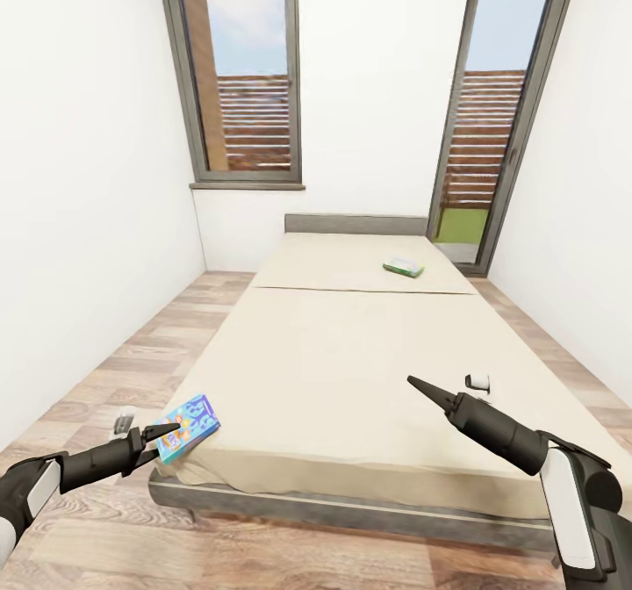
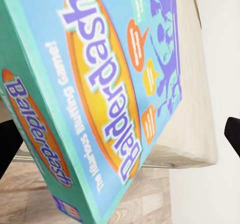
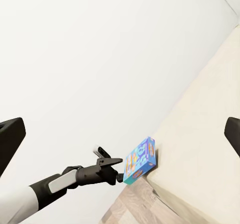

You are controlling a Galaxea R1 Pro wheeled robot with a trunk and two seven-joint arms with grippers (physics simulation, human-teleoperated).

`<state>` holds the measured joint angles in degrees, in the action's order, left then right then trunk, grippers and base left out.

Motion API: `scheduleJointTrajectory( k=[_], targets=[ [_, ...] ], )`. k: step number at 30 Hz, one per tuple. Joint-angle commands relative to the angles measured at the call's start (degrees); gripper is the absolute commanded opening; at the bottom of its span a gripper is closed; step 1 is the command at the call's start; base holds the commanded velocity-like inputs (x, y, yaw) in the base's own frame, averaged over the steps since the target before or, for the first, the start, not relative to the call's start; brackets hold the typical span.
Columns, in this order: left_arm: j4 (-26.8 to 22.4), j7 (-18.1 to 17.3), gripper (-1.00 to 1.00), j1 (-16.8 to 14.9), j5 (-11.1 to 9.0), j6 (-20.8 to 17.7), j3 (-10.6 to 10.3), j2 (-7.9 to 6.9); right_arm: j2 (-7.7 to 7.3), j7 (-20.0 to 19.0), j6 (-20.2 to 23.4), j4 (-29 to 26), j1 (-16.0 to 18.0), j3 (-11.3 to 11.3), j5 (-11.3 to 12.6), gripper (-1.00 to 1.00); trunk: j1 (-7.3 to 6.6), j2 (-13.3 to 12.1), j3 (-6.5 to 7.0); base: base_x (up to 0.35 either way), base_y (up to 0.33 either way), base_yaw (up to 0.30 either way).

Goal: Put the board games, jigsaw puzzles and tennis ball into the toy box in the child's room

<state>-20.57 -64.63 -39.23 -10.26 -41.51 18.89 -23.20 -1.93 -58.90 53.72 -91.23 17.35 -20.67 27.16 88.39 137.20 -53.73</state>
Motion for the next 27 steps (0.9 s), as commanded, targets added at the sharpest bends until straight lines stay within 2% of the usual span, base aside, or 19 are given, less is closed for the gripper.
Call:
scheduleJointTrajectory(
  k=[1,3,4,16,21,27],
  targets=[
    [0.0,-0.1,1.0,-0.1,-0.5,-0.1,0.4,0.01,0.0,-0.2,0.2,0.0,0.0,-0.1,0.0,1.0,-0.01,0.0,-0.05,0.0,0.0,0.0],
    [0.0,-0.1,1.0,-0.1,-0.5,-0.1,0.4,0.01,0.0,-0.2,0.2,0.0,0.0,-0.1,0.0,1.0,-0.01,0.0,-0.05,0.0,0.0,0.0],
    [0.0,-0.2,-1.0,-0.1,-0.5,-0.1,0.4,0.0,0.0,-0.2,0.2,0.0,0.0,-0.1,0.0,1.0,-0.01,0.0,-0.05,0.0,0.0,0.0],
    [0.0,-0.5,-1.0,-0.1,-0.6,-0.2,0.4,-0.06,0.0,-0.2,0.2,0.0,0.0,0.0,0.0,1.0,-0.01,0.0,-0.05,0.0,0.0,0.0],
    [0.0,-2.4,-1.0,0.0,-1.9,-0.5,0.4,-0.09,0.0,-0.2,0.2,0.0,0.0,-0.1,0.0,1.0,-1.11,-2.0,0.85,0.0,0.0,0.0],
    [0.0,-4.3,-1.0,-0.1,-2.2,-1.1,0.3,-0.09,-0.07,-0.2,0.2,0.0,0.0,-0.1,0.0,1.0,-2.43,-4.4,1.92,0.0,0.0,0.0]
  ],
)
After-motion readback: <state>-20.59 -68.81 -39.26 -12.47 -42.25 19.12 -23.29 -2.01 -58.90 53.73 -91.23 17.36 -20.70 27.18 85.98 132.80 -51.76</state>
